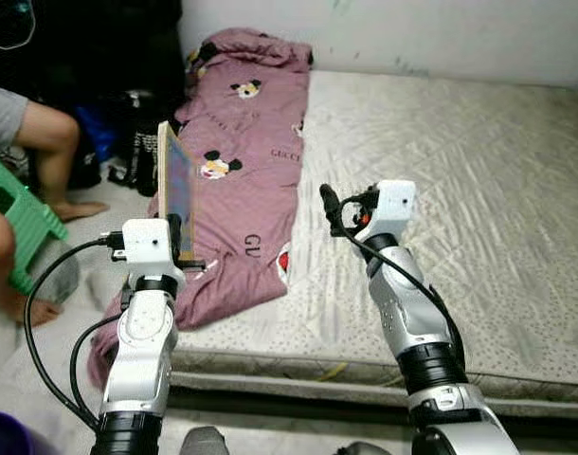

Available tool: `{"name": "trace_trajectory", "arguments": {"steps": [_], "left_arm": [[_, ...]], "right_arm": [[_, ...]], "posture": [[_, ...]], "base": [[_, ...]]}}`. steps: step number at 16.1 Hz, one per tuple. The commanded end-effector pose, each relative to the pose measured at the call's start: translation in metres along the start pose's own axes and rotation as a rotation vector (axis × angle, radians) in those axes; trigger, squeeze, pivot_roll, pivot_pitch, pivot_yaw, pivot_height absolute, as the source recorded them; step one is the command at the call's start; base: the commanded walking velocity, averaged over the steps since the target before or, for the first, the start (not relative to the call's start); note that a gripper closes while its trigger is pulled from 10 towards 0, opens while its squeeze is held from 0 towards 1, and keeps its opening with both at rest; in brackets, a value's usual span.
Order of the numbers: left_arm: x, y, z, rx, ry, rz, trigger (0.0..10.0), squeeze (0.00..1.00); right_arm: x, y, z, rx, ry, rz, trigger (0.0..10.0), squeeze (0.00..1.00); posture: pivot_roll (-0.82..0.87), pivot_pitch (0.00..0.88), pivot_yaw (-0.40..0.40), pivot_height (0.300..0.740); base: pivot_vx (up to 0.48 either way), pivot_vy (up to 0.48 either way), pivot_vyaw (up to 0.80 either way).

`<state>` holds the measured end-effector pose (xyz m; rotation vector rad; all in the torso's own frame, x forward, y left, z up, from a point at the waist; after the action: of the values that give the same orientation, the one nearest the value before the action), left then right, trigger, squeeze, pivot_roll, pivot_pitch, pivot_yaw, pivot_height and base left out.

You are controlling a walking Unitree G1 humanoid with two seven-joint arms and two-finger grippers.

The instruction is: Clean up the room

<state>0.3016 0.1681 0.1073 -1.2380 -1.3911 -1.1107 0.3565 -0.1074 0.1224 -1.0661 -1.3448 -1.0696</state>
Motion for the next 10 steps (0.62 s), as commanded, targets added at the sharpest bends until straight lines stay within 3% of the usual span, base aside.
{"name": "trace_trajectory", "arguments": {"steps": [1, 3, 5, 7, 8, 10], "left_arm": [[0.01, 0.003, -0.004, -0.023, -0.007, -0.046, 10.0, 0.0], [0.01, 0.002, -0.004, -0.031, -0.014, -0.045, 10.0, 0.0], [0.008, 0.0, 0.006, 0.0, -0.036, -0.038, 10.0, 0.0], [0.005, -0.003, 0.022, 0.042, -0.027, -0.022, 10.0, 0.0], [0.005, -0.004, 0.024, 0.043, -0.02, -0.023, 10.0, 0.0], [0.006, -0.006, 0.025, 0.04, -0.018, -0.025, 10.0, 0.0]], "right_arm": [[-0.001, -0.001, -0.004, -0.017, 0.001, 0.005, 10.0, 0.0], [-0.003, -0.004, -0.007, -0.014, -0.019, 0.003, 10.0, 0.0], [-0.008, -0.011, -0.015, -0.035, -0.107, 0.001, 10.0, 0.0], [-0.013, -0.019, -0.038, -0.187, -0.169, 0.032, 10.0, 0.0], [-0.013, -0.02, -0.042, -0.21, -0.144, 0.026, 10.0, 0.0], [-0.007, -0.023, -0.044, -0.131, -0.146, 0.01, 10.0, 0.0]], "posture": [[-0.02, 0.0, -0.023, 0.74], [-0.02, 0.0, -0.025, 0.74], [-0.02, 0.0, -0.027, 0.74], [-0.02, 0.0, -0.031, 0.74], [-0.02, 0.0, -0.031, 0.74], [-0.02, 0.0, -0.032, 0.74]], "base": [[0.0, 0.0, 0.0], [0.0, 0.0, 0.0], [0.0, 0.0, 0.0], [0.0, 0.0, 0.0], [0.0, 0.0, 0.0], [0.0, 0.0, 0.0]]}}
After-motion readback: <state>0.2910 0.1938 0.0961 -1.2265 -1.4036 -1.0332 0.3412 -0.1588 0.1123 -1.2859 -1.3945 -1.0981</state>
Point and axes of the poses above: a point about 5 cm out from each wrist's last joint towards the gripper, its own y axis pointing out of the wrist towards the gripper, its own x axis along the axis of the wrist's last joint, z = x × y, the point moved 2 cm from there along y, pointing out of the wrist towards the gripper, and after that the axes turned 12 degrees about -y, right-handed, at the moved point
